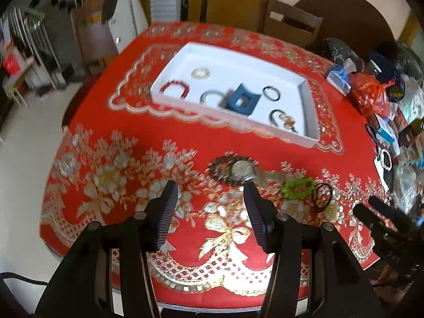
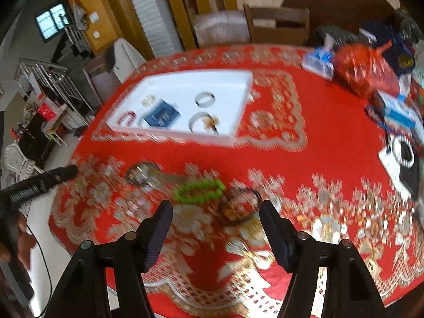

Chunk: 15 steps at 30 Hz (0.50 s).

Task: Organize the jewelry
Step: 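Grasp the gold watch with the left tool while the right tool grasps the black hair ties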

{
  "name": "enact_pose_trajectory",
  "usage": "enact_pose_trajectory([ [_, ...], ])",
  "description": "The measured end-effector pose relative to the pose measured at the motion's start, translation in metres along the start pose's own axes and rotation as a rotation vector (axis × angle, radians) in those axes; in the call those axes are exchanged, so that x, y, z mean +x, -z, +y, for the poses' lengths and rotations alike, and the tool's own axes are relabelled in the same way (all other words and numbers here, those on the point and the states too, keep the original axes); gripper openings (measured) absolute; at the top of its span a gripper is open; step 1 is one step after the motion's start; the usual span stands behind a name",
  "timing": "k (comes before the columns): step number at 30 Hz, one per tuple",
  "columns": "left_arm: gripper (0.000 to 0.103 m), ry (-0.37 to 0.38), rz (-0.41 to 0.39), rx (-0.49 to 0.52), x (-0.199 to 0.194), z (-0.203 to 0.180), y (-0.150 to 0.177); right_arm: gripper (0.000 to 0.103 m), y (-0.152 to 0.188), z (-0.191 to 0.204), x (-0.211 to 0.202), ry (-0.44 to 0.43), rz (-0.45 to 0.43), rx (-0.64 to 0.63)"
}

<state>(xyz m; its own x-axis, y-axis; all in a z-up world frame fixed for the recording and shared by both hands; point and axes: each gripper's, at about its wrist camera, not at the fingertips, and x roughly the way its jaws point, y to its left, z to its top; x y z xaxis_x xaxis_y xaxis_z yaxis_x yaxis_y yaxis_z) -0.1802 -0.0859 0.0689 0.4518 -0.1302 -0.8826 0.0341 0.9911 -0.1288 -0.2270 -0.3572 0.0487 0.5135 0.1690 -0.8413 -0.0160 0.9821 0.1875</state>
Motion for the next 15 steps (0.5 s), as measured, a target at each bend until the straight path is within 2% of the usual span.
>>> enact_pose_trajectory([
  [4,0.051,0.008,0.052,-0.028,0.023,0.017,0.003,0.066,0.014,-0.021,0.022,0.012,0.062,0.044],
  [10,0.052,0.073,0.141,-0.042,0.052,0.018,0.001,0.066,0.018,-0.031,0.043,0.020,0.099,0.071],
  [12,0.063,0.096,0.142,-0.038,0.057,0.014,-0.002,0.066,0.016,-0.031,0.046,0.025,0.102,0.074],
  [15,0.066,0.134,0.146,0.035,0.064,0.000,-0.007,0.066,0.013,-0.030,0.050,0.020,0.109,0.085],
])
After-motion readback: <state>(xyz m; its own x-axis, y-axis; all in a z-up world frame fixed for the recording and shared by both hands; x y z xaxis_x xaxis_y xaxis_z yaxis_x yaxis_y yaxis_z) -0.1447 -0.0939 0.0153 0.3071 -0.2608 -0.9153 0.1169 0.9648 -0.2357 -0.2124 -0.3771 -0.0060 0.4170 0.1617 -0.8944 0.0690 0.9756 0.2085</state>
